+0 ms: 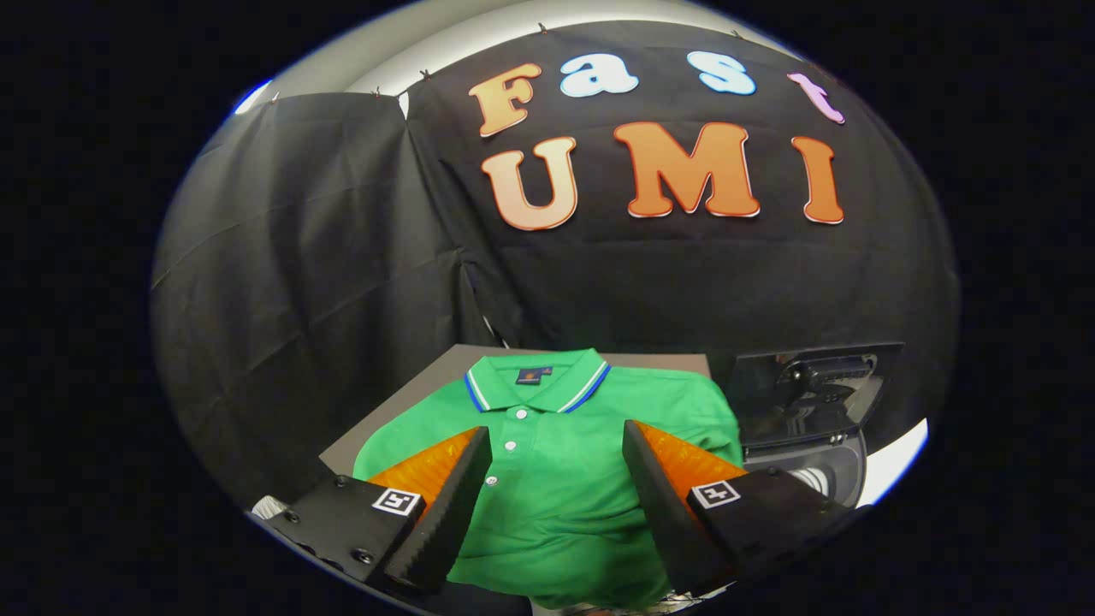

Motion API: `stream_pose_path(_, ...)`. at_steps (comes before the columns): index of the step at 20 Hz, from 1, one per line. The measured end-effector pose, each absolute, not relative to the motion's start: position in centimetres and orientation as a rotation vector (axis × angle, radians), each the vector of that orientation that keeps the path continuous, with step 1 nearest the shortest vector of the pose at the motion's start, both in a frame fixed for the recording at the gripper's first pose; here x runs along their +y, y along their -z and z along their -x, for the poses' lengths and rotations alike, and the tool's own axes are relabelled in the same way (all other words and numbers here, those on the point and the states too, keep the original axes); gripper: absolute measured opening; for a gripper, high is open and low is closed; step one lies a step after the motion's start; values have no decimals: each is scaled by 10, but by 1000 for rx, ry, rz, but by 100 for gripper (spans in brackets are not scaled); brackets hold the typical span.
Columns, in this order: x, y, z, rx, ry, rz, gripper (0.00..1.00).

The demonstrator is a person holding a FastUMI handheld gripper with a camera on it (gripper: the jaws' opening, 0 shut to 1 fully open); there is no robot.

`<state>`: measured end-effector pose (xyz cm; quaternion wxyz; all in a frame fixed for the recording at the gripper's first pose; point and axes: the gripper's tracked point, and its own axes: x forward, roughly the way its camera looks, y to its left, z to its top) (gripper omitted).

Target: Put the clothes into the washing machine and then close the washing machine lid.

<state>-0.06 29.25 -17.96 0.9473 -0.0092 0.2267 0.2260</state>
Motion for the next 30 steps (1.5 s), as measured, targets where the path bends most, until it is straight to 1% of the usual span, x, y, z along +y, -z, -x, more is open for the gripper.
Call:
stream_pose_path(6,302,219,-5,538,-442,88,99)
stream_pose_path(11,306,227,-6,542,-433,139,99)
stream_pose_path(20,310,234,-4,505,-476,179,99)
stream_pose_path(22,312,235,-2,521,-496,187,89)
stream_pose_path(23,312,236,-1,545,-505,194,88)
stream_pose_path(27,323,239,5,642,-584,184,63)
stream_pose_path(28,325,240,5,654,-604,173,50)
stream_pose_path(30,322,236,6,671,-617,143,33)
